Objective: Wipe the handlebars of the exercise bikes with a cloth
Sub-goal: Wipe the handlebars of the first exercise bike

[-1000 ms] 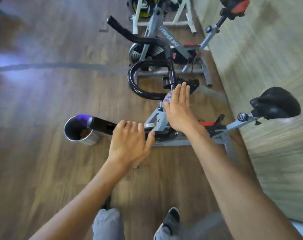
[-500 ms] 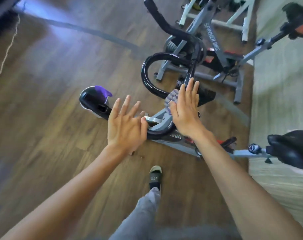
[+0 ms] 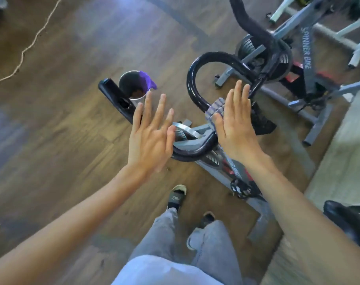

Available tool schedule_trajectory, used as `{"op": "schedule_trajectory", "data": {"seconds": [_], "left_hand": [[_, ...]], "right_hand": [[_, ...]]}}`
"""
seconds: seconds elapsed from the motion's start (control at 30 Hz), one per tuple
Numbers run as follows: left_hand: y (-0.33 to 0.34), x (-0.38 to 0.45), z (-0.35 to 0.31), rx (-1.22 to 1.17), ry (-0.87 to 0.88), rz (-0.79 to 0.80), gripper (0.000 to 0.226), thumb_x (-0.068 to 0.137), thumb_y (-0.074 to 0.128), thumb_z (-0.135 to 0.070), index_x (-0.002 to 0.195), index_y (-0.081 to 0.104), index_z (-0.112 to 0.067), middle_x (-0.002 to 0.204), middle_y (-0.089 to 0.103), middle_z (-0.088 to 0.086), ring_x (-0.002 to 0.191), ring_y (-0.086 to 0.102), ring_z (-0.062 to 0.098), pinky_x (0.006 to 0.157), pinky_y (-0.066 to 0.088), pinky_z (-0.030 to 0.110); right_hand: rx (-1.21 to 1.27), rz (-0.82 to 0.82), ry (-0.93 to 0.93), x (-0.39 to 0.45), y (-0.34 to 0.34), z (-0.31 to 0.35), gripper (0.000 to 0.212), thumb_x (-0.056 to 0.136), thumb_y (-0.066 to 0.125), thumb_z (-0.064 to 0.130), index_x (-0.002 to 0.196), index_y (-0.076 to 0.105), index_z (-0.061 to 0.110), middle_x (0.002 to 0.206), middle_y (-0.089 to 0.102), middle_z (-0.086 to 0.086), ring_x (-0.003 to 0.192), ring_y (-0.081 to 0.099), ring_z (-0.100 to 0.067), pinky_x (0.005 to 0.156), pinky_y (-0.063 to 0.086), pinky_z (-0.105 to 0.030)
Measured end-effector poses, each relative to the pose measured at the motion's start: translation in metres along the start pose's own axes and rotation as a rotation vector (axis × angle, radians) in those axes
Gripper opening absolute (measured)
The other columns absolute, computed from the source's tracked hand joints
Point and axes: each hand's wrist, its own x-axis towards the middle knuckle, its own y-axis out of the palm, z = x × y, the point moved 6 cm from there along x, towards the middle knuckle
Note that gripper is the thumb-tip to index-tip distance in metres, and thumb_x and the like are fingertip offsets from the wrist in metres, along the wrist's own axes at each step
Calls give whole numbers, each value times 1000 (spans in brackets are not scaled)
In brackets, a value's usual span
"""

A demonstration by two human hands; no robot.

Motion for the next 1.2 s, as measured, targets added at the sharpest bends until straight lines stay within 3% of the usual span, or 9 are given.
{"op": "schedule_trajectory", "data": {"seconds": [0.17, 0.3, 0.5, 0.7, 0.83, 1.0, 1.1, 1.2], "left_hand": [[1, -7, -8, -103, -182, -59, 52, 107, 27, -29, 150, 46, -9, 168, 17, 10, 156, -1, 35, 126, -10, 41], [3, -14, -21, -181, -331, -97, 52, 106, 29, -24, 153, 38, -3, 169, 11, 12, 156, -4, 36, 126, -9, 41], [10, -20, -34, -349, -595, -154, 53, 105, 28, -21, 153, 35, 3, 170, 1, 11, 156, -12, 25, 127, -6, 40], [13, -17, -49, -446, -803, -230, 58, 103, 21, -25, 148, 41, 5, 171, 0, 4, 156, -13, 20, 128, -2, 44], [13, -18, -55, -295, -855, -198, 56, 104, 24, -24, 149, 40, 5, 171, 0, 6, 157, -12, 26, 127, 1, 43], [11, -20, -54, -199, -784, -134, 59, 104, 19, -27, 153, 34, 3, 170, -3, 10, 156, -16, 27, 127, -3, 42], [10, -21, -53, -177, -770, -119, 58, 105, 19, -27, 153, 33, 3, 170, -1, 12, 156, -13, 28, 128, -1, 45], [10, -16, -57, -110, -749, -96, 56, 106, 23, -26, 152, 36, 3, 168, 5, 18, 157, -8, 31, 128, 2, 49]], "right_hand": [[-65, 6, -232, -15, 6, 15, 67, 111, 29, 31, 159, 2, -6, 169, -8, -21, 157, -15, -32, 129, -3, -45], [-164, 57, -442, -17, 5, 17, 66, 111, 26, 36, 159, 8, -7, 169, -3, -22, 158, -9, -32, 129, 2, -45], [-150, 64, -351, 9, 3, 11, 66, 109, 17, 33, 157, 7, -11, 167, -4, -28, 157, -7, -37, 129, 4, -48], [-194, 181, -528, 45, 11, 26, 67, 111, 23, 31, 157, -2, -10, 166, -12, -28, 156, -14, -37, 128, 1, -47], [-179, 228, -611, 74, 19, 52, 68, 110, 29, 27, 157, -3, -10, 166, -15, -27, 155, -17, -38, 126, -3, -45], [-253, 251, -624, 125, 31, 77, 49, 103, 44, 14, 147, 40, -7, 165, 24, -19, 158, -4, -35, 126, -1, -51], [-226, 306, -551, 155, 22, 81, 42, 103, 42, 15, 144, 46, 6, 153, 47, -13, 158, 11, -26, 126, 0, -49], [-207, 298, -592, 162, 14, 78, 31, 102, 43, 12, 130, 58, 12, 144, 55, -12, 154, 24, -27, 126, 6, -47]]}}
